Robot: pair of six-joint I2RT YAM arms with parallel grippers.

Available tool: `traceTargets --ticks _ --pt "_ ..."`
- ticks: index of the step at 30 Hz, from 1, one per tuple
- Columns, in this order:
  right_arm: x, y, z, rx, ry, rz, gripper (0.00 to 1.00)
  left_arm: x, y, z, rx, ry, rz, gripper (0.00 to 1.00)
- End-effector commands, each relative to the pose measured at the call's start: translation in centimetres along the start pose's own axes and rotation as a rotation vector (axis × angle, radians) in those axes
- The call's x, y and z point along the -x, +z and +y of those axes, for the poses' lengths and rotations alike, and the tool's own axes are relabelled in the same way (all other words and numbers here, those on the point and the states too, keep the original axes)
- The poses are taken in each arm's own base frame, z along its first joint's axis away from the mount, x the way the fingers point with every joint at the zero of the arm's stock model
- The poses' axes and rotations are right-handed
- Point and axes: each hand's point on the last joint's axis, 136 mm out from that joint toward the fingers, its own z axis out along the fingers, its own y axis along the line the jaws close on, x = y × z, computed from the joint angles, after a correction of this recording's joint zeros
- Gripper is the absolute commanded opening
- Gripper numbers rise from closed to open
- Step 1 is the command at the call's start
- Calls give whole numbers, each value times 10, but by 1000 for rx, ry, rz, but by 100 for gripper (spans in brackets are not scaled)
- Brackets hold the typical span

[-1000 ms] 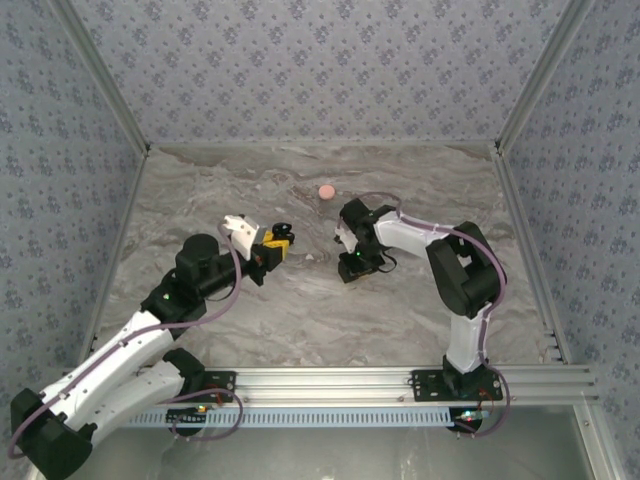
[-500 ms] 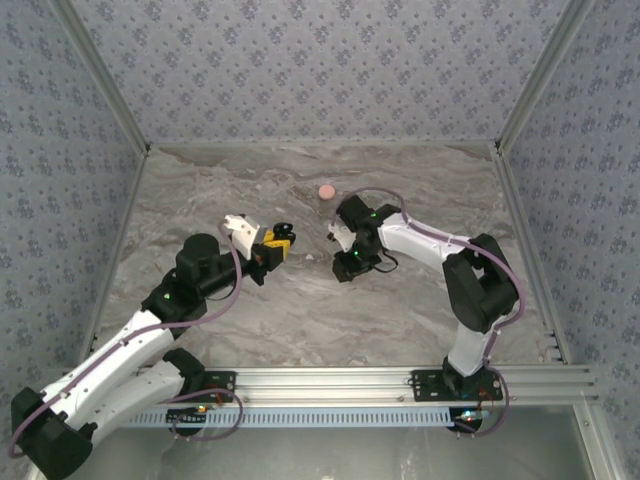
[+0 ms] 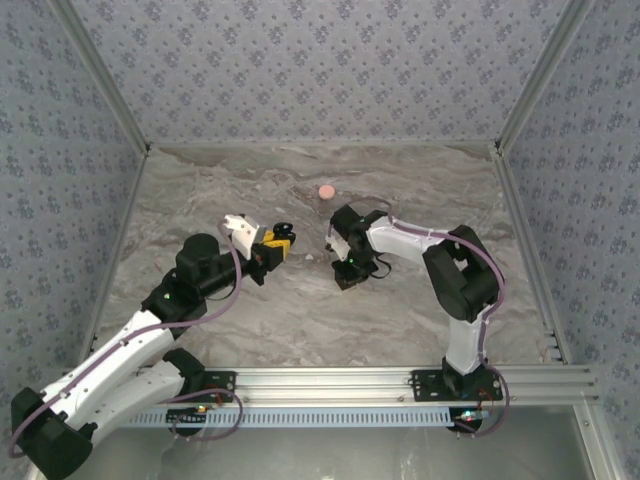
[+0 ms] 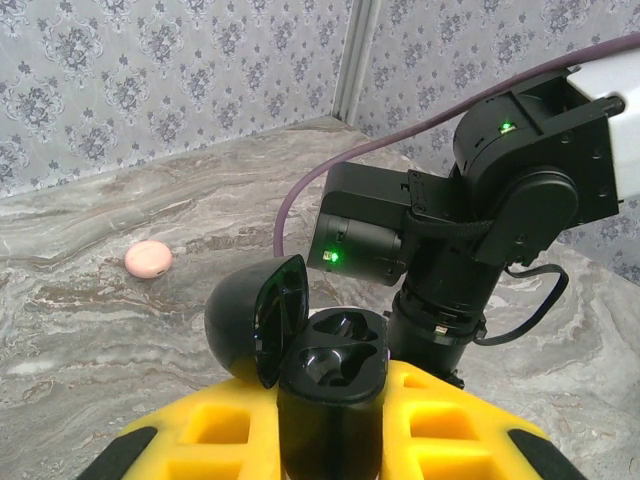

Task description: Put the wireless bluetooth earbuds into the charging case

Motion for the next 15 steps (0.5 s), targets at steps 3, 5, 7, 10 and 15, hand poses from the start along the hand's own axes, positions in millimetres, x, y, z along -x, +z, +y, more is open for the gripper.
traceTargets --ticks 3,5,7,10,15 --pt "-5 5 -20 -104 44 24 13 19 -3 -4 -15 -1 -47 15" --pt "-5 3 -28 -150 53 23 13 19 -2 -4 -16 1 -48 15" --pt "-3 0 -34 -185 59 15 13 19 -2 -4 -16 0 -47 15" --pt "0 -4 -40 -220 67 0 13 20 -1 -4 -17 1 -48 15" --pt "5 -9 -44 -243 80 -20 13 19 1 -4 -18 0 -43 15"
